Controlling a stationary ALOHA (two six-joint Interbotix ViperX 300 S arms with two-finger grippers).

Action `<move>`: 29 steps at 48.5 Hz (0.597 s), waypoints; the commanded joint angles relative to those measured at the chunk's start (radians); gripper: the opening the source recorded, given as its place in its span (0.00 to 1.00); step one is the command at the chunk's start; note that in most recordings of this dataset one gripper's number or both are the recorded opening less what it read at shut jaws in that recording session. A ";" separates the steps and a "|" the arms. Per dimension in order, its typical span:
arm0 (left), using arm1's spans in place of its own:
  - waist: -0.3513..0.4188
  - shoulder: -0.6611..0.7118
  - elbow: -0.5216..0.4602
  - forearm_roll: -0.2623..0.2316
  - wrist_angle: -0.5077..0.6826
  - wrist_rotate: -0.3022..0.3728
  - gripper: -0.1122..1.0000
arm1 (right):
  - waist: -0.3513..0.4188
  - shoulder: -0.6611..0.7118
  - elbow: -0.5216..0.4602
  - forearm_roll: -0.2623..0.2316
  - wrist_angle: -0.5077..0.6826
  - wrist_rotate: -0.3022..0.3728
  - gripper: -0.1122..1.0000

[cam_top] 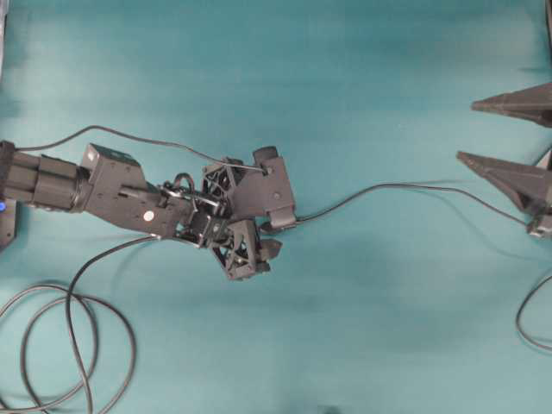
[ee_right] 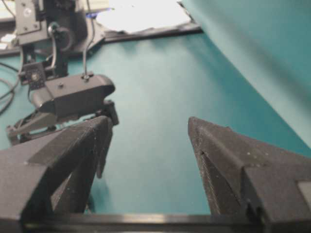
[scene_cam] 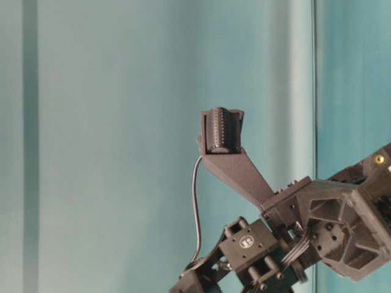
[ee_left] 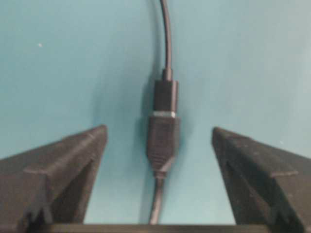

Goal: Insert the USB using both arms.

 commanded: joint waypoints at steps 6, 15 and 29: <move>-0.020 -0.178 0.003 0.000 0.012 -0.020 0.89 | -0.002 -0.087 0.017 0.060 0.000 -0.002 0.77; -0.046 -0.367 0.089 0.000 0.000 -0.021 0.88 | -0.002 -0.204 0.054 0.138 -0.092 -0.002 0.77; -0.023 -0.649 0.222 0.000 -0.028 -0.017 0.88 | -0.002 -0.235 0.158 0.147 -0.216 0.018 0.77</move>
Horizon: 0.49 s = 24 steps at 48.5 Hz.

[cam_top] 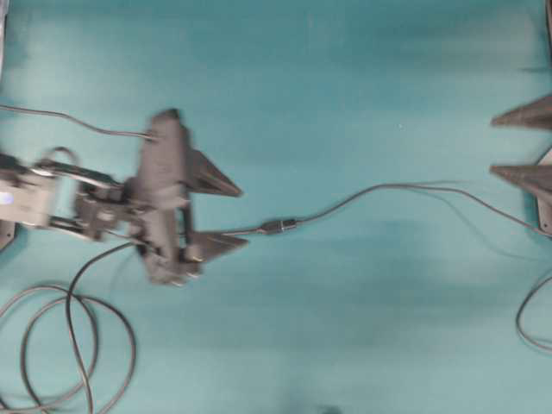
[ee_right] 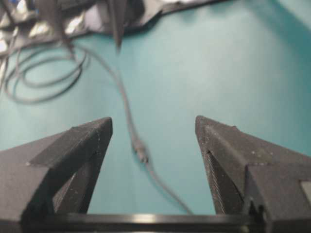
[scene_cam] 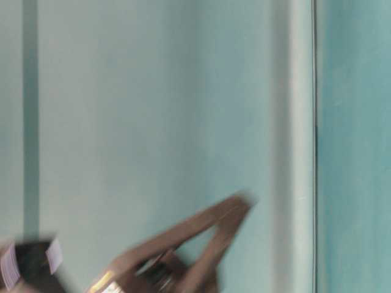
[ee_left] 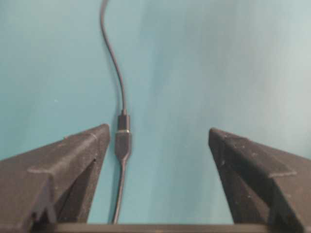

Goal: Insert the USB using both arms.

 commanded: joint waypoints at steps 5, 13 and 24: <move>0.043 -0.193 0.100 0.002 -0.075 -0.005 0.88 | 0.000 -0.006 0.023 0.000 -0.049 0.002 0.77; 0.095 -0.359 0.239 0.003 -0.213 0.100 0.88 | -0.003 -0.037 0.043 -0.002 -0.049 -0.003 0.77; 0.169 -0.565 0.430 0.002 -0.411 0.345 0.88 | -0.038 -0.061 0.071 -0.025 0.005 -0.003 0.77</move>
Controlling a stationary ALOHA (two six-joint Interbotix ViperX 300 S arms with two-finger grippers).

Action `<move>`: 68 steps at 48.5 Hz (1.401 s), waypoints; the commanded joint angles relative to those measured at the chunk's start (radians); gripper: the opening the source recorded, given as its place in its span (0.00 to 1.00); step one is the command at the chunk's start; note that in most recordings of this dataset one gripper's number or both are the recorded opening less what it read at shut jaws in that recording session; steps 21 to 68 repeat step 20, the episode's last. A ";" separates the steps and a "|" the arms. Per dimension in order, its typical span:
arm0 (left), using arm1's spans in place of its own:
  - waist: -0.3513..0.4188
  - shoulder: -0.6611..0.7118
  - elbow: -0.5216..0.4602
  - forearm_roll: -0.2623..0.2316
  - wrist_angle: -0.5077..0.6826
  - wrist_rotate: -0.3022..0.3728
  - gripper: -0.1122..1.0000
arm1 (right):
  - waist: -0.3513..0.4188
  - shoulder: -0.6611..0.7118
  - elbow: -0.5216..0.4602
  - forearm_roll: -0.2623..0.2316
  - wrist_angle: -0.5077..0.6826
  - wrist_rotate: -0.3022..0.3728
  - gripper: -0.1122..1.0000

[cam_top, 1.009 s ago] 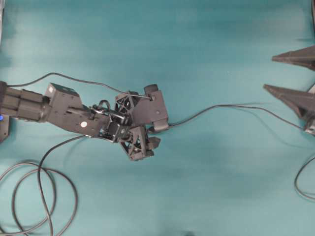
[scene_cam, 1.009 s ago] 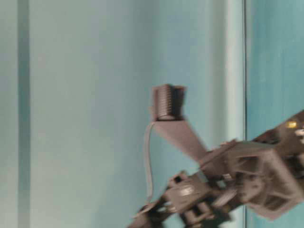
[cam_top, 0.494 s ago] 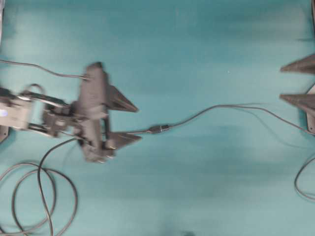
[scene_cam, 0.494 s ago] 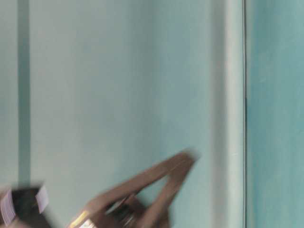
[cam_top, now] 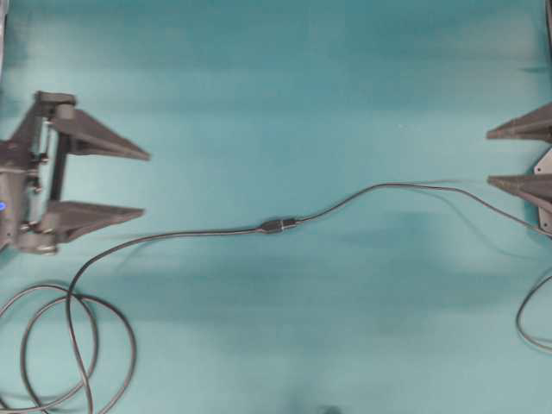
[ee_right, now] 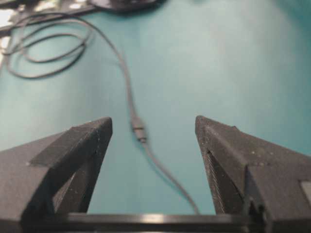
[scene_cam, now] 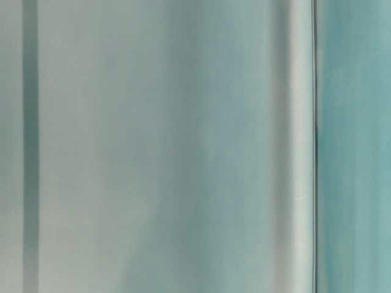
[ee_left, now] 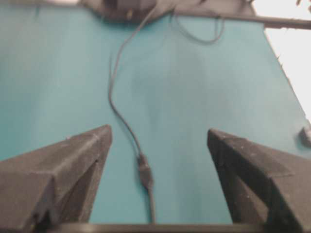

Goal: Insert the USB using both arms.

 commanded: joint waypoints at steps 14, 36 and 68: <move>0.167 -0.290 0.225 0.002 -0.244 0.046 0.88 | -0.155 0.002 0.031 -0.051 0.038 0.000 0.77; 0.176 -0.281 0.241 0.002 -0.247 0.052 0.88 | -0.249 0.002 0.043 -0.066 0.041 -0.003 0.76; 0.176 -0.281 0.241 0.002 -0.247 0.052 0.88 | -0.249 0.002 0.043 -0.066 0.041 -0.003 0.76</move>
